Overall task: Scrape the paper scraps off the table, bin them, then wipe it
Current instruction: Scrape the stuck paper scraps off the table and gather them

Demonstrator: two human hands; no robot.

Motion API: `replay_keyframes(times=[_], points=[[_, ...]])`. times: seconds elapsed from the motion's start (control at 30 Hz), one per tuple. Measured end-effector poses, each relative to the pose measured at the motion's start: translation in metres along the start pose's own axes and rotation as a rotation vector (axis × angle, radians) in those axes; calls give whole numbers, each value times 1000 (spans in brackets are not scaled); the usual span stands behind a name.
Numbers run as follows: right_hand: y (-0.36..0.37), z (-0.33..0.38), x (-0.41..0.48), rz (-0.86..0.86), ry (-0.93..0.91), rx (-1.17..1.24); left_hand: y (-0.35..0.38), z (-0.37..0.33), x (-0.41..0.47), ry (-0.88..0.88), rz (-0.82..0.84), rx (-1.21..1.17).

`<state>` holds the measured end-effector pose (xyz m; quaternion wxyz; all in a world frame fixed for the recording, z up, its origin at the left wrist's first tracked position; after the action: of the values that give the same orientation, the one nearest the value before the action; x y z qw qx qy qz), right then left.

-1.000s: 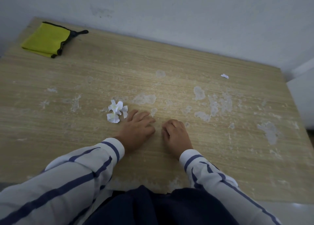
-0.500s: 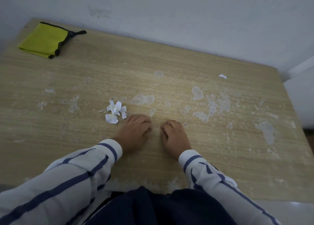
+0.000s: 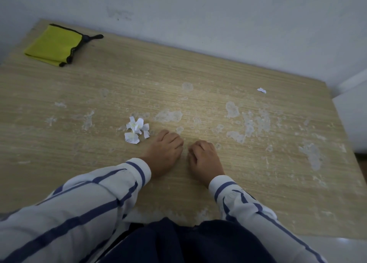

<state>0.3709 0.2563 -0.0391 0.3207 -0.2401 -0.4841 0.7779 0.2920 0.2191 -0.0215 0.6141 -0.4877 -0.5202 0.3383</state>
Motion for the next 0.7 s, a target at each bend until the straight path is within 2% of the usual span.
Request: replay_keyframes(times=[0.07,0.13,0.27,0.43,0.7], points=[[-1,-1,-1,-1,-5,5,4,3,0,-47,23,26],[-3,-1,-2,-8,-20,6,4,9,-3,-85,32,-44],[-5,1,-3,-15,-38,-3,-3,19,-6,-33,45,-141],[-4,0,-2,-22,-12,-7,-9,3,3,133,27,-10],[-6,1,-2,-40,-57,-16,-14,-17,16,349,124,181]])
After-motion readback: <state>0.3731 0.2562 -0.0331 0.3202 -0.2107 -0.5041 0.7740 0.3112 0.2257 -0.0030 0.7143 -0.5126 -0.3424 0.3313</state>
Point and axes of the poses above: each hand's wrist, its own x-axis towards the middle knuckle, its own y-axis out of the palm, z = x × y, the point moved 9 cm from there along x, towards the middle knuckle, and after that the axes turned 11 degrees about -y, right-handed, at the moved point
